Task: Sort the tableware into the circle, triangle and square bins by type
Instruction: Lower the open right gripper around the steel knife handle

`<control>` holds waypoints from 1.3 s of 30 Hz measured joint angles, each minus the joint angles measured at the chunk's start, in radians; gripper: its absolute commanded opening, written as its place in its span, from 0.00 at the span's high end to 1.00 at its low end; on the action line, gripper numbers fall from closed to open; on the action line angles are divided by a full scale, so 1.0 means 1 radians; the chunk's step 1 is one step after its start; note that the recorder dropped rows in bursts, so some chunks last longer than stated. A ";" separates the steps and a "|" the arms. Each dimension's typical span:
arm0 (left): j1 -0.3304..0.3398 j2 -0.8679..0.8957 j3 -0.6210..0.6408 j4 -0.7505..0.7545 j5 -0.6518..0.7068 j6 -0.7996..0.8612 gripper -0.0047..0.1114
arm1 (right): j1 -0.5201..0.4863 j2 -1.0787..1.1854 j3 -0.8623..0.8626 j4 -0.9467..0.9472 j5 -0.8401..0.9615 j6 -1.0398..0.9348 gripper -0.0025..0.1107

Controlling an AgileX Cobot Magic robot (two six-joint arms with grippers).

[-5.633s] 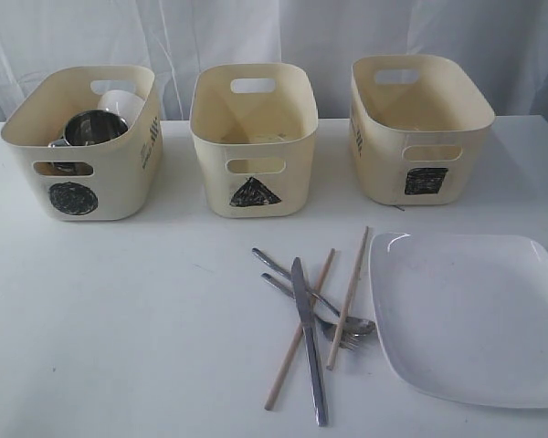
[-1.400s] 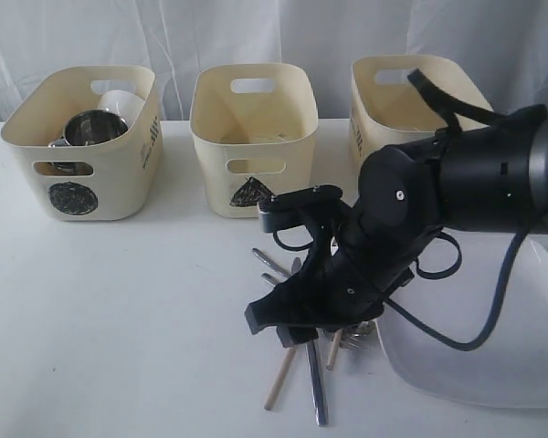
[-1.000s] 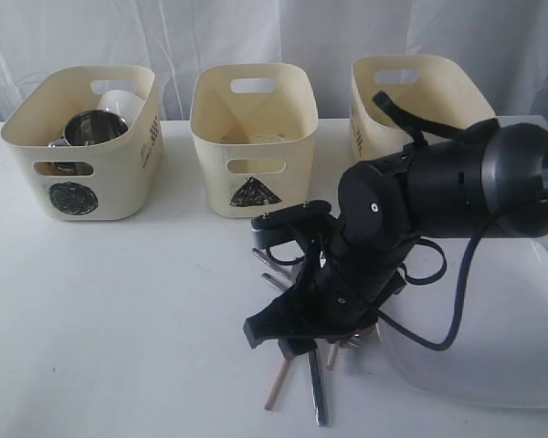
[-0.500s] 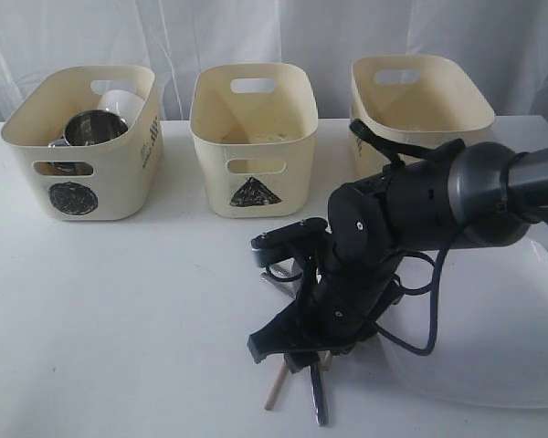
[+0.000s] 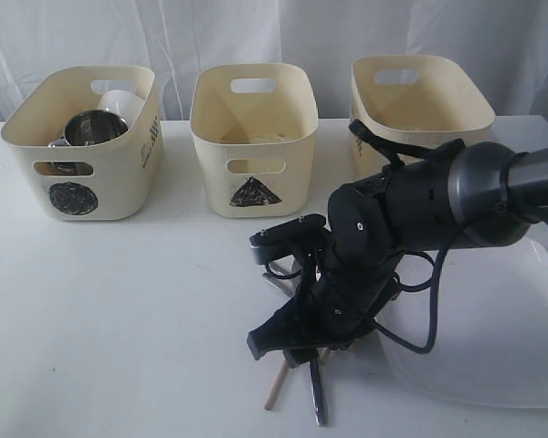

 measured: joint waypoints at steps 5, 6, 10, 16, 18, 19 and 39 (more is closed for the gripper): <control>0.000 0.000 0.000 0.000 0.000 0.000 0.84 | 0.000 0.000 -0.009 0.000 0.018 0.000 0.54; 0.000 0.000 0.000 0.000 0.000 0.000 0.84 | 0.000 0.000 -0.014 0.000 0.025 0.000 0.54; 0.000 0.000 0.000 0.000 0.000 0.000 0.84 | 0.000 -0.007 -0.038 0.000 0.042 0.000 0.54; 0.000 0.000 0.000 0.000 0.000 0.000 0.84 | 0.000 -0.036 -0.042 0.011 0.057 0.086 0.54; 0.000 0.000 0.000 0.000 0.000 0.000 0.84 | 0.000 -0.038 -0.042 0.011 0.048 0.106 0.54; 0.000 0.000 0.000 0.000 0.000 0.000 0.84 | 0.000 -0.038 -0.042 0.011 0.039 0.111 0.54; 0.000 0.000 0.000 0.000 0.000 0.000 0.84 | 0.000 0.019 -0.042 -0.086 0.001 0.115 0.54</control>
